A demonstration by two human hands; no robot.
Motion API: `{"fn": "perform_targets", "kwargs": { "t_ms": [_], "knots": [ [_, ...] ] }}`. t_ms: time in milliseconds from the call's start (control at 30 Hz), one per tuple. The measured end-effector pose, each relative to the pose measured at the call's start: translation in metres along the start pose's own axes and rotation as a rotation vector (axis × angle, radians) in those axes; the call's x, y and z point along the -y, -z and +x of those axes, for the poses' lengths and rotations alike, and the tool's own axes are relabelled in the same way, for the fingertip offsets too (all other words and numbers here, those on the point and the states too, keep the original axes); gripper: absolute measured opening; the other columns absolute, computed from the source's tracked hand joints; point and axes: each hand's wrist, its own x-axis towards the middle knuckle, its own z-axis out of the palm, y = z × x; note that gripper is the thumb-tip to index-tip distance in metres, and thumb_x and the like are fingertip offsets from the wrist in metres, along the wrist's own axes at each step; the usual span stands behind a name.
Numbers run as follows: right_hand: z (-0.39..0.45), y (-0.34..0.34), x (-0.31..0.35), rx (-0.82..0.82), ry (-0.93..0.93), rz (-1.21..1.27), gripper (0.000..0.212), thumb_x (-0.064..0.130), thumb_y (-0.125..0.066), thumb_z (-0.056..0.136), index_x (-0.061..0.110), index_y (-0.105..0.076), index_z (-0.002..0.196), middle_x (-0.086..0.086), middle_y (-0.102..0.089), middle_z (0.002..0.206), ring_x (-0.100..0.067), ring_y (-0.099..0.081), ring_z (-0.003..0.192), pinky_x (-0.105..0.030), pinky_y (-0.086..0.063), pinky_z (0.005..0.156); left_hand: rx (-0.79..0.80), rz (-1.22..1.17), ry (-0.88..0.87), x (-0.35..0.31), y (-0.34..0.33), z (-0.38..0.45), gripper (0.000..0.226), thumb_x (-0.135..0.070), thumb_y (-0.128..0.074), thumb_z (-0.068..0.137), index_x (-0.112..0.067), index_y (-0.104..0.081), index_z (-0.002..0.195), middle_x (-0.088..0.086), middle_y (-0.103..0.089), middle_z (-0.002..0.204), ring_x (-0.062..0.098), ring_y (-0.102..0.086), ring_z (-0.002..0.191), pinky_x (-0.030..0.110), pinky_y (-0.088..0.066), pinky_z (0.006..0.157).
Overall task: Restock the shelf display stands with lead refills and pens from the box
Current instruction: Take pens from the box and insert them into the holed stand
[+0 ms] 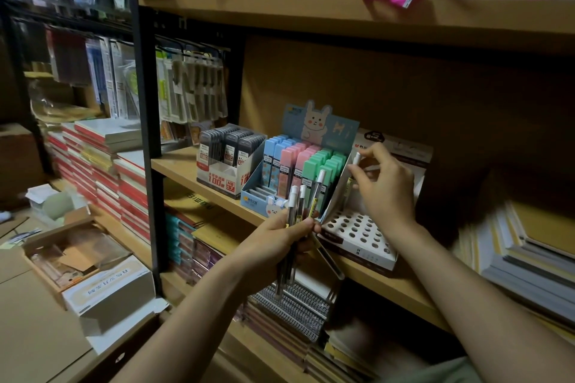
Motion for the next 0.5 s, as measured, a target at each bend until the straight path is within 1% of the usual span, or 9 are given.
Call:
{"fn": "perform_targets", "kwargs": {
  "t_ms": [33, 67, 200, 267, 333, 400, 467, 500],
  "knots": [
    [0.0, 0.0, 0.0, 0.002, -0.009, 0.006, 0.017, 0.017, -0.072, 0.087, 0.019, -0.06, 0.099, -0.001, -0.063, 0.096, -0.016, -0.066, 0.08, -0.034, -0.06, 0.062, 0.012, -0.011, 0.0, 0.0, 0.0, 0.0, 0.018, -0.018, -0.043, 0.102, -0.008, -0.056, 0.093, -0.004, -0.044, 0.064, 0.007, -0.042, 0.056, 0.017, -0.037, 0.051],
    [0.0, -0.001, 0.0, 0.007, -0.02, -0.003, 0.017, 0.017, -0.072, 0.086, 0.018, -0.061, 0.099, -0.001, -0.061, 0.097, -0.016, -0.066, 0.079, -0.038, -0.061, 0.062, 0.022, -0.021, 0.0, -0.001, 0.0, 0.0, 0.018, -0.018, -0.043, 0.102, -0.008, -0.055, 0.093, -0.004, -0.045, 0.064, 0.007, -0.042, 0.055, 0.017, -0.038, 0.051],
    [-0.006, -0.001, 0.005, 0.047, -0.046, -0.053, 0.018, 0.018, -0.072, 0.086, 0.019, -0.065, 0.102, 0.001, -0.06, 0.098, -0.017, -0.064, 0.08, -0.04, -0.06, 0.066, 0.042, -0.033, -0.013, -0.002, -0.001, 0.0, 0.019, -0.02, -0.045, 0.102, -0.007, -0.057, 0.096, 0.0, -0.045, 0.071, 0.006, -0.043, 0.057, 0.017, -0.038, 0.052],
    [-0.006, 0.005, 0.008, 0.007, -0.039, -0.067, 0.022, 0.025, -0.071, 0.087, 0.02, -0.066, 0.108, 0.002, -0.059, 0.102, -0.011, -0.062, 0.076, -0.034, -0.058, 0.066, 0.048, -0.048, -0.02, -0.003, 0.0, -0.001, 0.018, -0.02, -0.046, 0.101, -0.005, -0.055, 0.103, 0.003, -0.047, 0.079, 0.006, -0.043, 0.059, 0.018, -0.038, 0.052],
    [-0.009, 0.013, 0.016, -0.003, -0.033, 0.014, 0.028, 0.034, -0.065, 0.089, 0.022, -0.063, 0.114, 0.008, -0.059, 0.099, -0.002, -0.06, 0.074, -0.02, -0.054, 0.062, 0.063, -0.059, -0.025, -0.005, 0.002, -0.002, 0.017, -0.02, -0.046, 0.101, -0.005, -0.053, 0.108, 0.005, -0.048, 0.084, 0.007, -0.043, 0.06, 0.018, -0.039, 0.054],
    [-0.017, 0.018, 0.026, 0.111, -0.036, 0.167, 0.035, 0.039, -0.062, 0.089, 0.027, -0.056, 0.122, 0.013, -0.064, 0.091, 0.002, -0.063, 0.076, -0.014, -0.052, 0.058, 0.08, -0.03, -0.031, -0.007, 0.001, -0.002, 0.016, -0.02, -0.045, 0.102, -0.006, -0.051, 0.106, -0.001, -0.05, 0.076, 0.006, -0.042, 0.06, 0.018, -0.039, 0.054],
    [-0.027, 0.018, 0.035, 0.258, -0.058, 0.267, 0.042, 0.036, -0.066, 0.088, 0.031, -0.051, 0.127, 0.013, -0.069, 0.091, 0.004, -0.066, 0.079, -0.012, -0.054, 0.062, 0.089, -0.013, -0.04, -0.008, -0.003, -0.003, 0.015, -0.02, -0.043, 0.102, -0.007, -0.048, 0.105, -0.005, -0.052, 0.071, 0.006, -0.042, 0.059, 0.017, -0.039, 0.053],
    [-0.031, 0.016, 0.038, 0.299, -0.071, 0.297, 0.044, 0.032, -0.069, 0.087, 0.032, -0.051, 0.127, 0.012, -0.07, 0.091, 0.004, -0.067, 0.08, -0.012, -0.054, 0.065, 0.093, -0.019, -0.043, -0.009, -0.005, -0.003, 0.014, -0.019, -0.042, 0.103, -0.007, -0.047, 0.106, -0.007, -0.054, 0.071, 0.006, -0.041, 0.059, 0.016, -0.039, 0.053]
  ]
}}
